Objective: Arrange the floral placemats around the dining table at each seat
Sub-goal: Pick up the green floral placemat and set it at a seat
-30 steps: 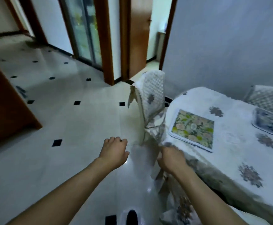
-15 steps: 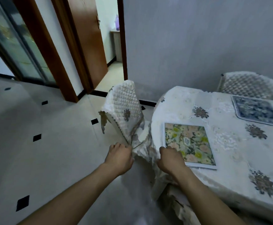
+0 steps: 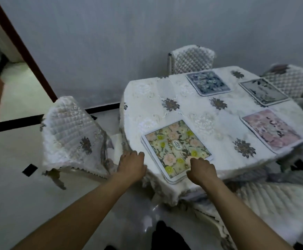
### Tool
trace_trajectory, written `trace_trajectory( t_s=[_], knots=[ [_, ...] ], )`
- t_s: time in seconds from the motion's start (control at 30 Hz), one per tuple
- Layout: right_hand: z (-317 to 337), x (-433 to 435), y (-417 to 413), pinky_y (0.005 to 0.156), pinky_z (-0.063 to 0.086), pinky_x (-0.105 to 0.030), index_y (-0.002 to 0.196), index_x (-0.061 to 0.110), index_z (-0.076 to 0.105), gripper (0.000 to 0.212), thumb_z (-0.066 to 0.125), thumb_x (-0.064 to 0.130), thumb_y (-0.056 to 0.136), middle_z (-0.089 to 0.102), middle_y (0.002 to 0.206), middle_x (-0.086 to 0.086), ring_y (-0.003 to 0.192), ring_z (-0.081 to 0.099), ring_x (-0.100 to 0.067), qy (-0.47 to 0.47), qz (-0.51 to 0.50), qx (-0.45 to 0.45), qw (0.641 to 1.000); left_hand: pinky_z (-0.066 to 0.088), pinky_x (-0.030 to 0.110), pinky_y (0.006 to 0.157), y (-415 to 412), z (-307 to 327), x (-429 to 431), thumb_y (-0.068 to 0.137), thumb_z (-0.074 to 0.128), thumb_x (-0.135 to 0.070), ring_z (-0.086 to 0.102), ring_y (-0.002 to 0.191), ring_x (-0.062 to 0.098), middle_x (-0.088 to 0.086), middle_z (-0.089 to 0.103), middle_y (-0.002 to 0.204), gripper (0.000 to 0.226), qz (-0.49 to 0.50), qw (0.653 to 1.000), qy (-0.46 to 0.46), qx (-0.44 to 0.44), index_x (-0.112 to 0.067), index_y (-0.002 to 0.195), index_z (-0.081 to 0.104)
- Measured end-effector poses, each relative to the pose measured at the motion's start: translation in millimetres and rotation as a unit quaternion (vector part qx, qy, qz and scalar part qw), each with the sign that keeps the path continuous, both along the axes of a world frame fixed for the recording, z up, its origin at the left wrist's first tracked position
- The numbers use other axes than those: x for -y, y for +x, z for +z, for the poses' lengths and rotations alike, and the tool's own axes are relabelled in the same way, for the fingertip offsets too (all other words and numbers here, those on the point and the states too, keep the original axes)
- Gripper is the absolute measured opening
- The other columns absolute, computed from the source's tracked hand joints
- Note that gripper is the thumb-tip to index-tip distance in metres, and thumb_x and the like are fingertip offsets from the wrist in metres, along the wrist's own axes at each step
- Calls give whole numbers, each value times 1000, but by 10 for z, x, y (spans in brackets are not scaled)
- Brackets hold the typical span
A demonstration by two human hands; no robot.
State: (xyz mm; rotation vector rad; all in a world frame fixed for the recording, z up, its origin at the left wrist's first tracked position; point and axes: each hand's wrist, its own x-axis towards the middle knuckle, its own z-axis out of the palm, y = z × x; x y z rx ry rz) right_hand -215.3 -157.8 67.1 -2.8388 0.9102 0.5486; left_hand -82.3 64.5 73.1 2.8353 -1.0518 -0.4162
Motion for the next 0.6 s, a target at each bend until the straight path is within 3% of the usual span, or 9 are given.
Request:
trace_trajectory(
  t_s=[0.1, 0.23, 0.37, 0.5, 0.6],
  knots=[
    [-112, 243, 87, 72, 39, -36, 98, 18, 51, 20, 55, 32, 85, 60, 108, -10, 101, 57, -31, -3, -22, -13, 1000, 42, 39, 73, 72, -166, 204, 89, 51, -35, 56, 99, 35, 15, 58, 107, 30, 9, 999, -15, -47, -11, 106, 51],
    [-327, 668, 395, 75, 43, -34, 103, 16, 56, 25, 57, 31, 83, 61, 110, -10, 102, 59, -31, 8, -32, -8, 999, 40, 35, 63, 182, -447, 448, 89, 51, -34, 58, 91, 34, 14, 56, 98, 26, 95, 986, -27, -133, -11, 100, 46],
    [-640, 1156, 762, 85, 45, -38, 108, 10, 55, 28, 55, 21, 82, 56, 113, -16, 106, 54, -35, 26, -51, -8, 998, 49, 36, 68, 210, -687, 711, 90, 53, -36, 61, 87, 31, 13, 60, 97, 28, 192, 965, -30, -175, -11, 100, 49],
    [-946, 1542, 968, 88, 45, -42, 111, 6, 53, 28, 51, 16, 85, 54, 115, -20, 109, 52, -38, 39, -79, 21, 996, 39, 32, 63, 195, -890, 989, 92, 53, -35, 60, 87, 31, 15, 60, 99, 23, 276, 934, -35, -225, -13, 91, 44],
    [-1114, 1679, 1043, 87, 46, -44, 111, 3, 51, 30, 52, 22, 87, 53, 114, -23, 106, 53, -40, 39, -87, 44, 994, 40, 29, 65, 163, -1005, 1180, 94, 55, -34, 62, 92, 32, 16, 63, 102, 29, 340, 900, -50, -267, -6, 100, 54]
  ],
)
